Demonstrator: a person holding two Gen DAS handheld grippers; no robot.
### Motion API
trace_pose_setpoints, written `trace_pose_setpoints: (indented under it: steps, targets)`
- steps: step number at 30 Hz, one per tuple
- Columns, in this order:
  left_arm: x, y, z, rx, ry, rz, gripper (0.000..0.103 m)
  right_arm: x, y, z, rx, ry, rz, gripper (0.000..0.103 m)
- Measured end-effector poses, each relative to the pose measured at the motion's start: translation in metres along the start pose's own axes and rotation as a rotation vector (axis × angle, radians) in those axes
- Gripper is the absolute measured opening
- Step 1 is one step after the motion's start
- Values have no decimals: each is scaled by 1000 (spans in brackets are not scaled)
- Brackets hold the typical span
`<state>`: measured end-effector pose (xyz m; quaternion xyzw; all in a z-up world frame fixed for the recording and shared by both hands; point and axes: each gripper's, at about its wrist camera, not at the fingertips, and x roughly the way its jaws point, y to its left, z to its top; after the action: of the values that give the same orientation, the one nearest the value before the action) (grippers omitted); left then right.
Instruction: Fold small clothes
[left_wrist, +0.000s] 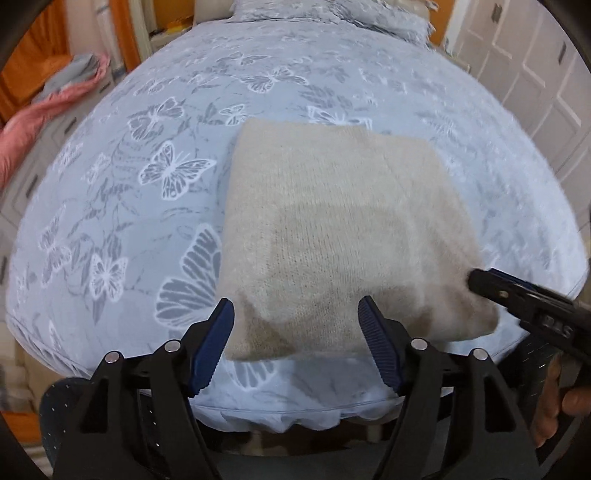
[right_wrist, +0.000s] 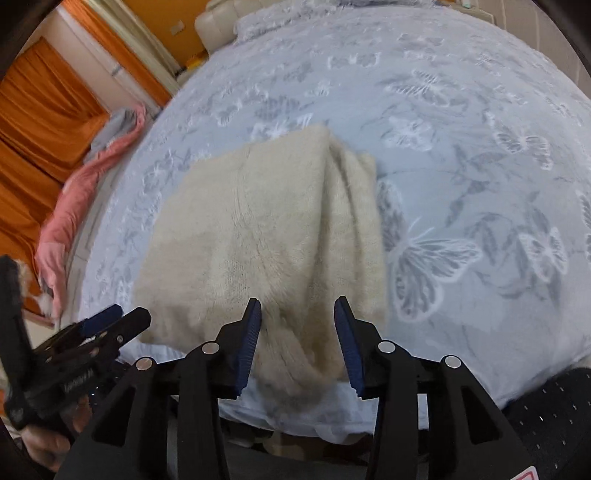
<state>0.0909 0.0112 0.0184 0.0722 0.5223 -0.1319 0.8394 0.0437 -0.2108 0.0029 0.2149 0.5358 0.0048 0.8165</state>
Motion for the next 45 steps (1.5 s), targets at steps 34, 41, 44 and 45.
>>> trace_pose_setpoints:
  steps: [34,41,44,45]
  targets:
    - [33,40,-2,-258,52,-253,66,-2,-18,40,-18,-43,32,28]
    - [25,10,-12,-114,6,-53,66,9,-27,19,36,-42,-81,43]
    - [5,0,-18,-77,-62,18,67,-23,-7,-2,-40,-170,-213,49]
    - [1,-5,-21,-63,-83,46,68,-30,-3,-8,-40,-191,-240,56]
